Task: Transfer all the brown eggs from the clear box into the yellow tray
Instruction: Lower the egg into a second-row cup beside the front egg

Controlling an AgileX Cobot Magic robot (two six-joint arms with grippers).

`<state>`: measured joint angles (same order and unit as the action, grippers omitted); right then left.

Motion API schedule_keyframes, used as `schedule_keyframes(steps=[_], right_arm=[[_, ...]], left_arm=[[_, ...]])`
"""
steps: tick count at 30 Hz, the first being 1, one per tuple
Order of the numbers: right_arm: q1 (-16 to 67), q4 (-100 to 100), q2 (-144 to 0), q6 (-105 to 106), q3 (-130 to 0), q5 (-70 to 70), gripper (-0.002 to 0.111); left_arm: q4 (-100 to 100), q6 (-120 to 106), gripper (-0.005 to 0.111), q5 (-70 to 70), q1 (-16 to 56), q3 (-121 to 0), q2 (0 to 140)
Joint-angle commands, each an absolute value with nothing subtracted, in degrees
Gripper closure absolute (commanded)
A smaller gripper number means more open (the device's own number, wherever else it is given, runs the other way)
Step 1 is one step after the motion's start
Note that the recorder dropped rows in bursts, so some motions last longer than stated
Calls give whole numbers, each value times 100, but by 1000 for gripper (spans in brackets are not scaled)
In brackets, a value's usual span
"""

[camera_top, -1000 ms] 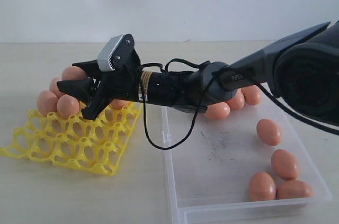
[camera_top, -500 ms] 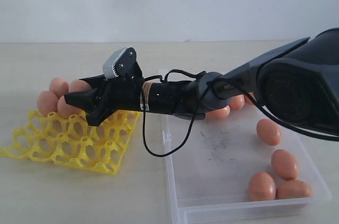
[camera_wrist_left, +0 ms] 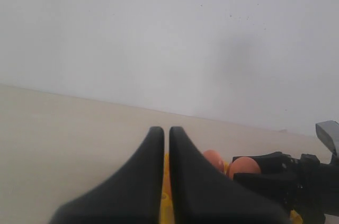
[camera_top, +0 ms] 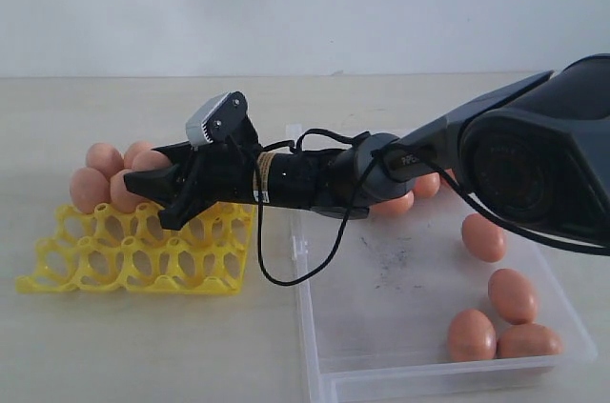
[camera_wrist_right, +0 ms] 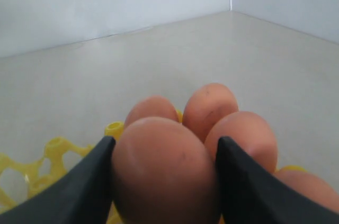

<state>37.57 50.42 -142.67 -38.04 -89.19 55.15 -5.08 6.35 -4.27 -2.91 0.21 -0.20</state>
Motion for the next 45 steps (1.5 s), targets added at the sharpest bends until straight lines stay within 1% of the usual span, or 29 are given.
schedule_keyframes(steps=[1, 45], right_arm=[[3706, 5014, -14279, -3796, -8937, 5406, 109], [3706, 5509, -14107, -4307, -8927, 5256, 109]], left_arm=[[-512, 642, 103, -396, -259, 0, 0], [-512, 642, 103, -396, -259, 0, 0]])
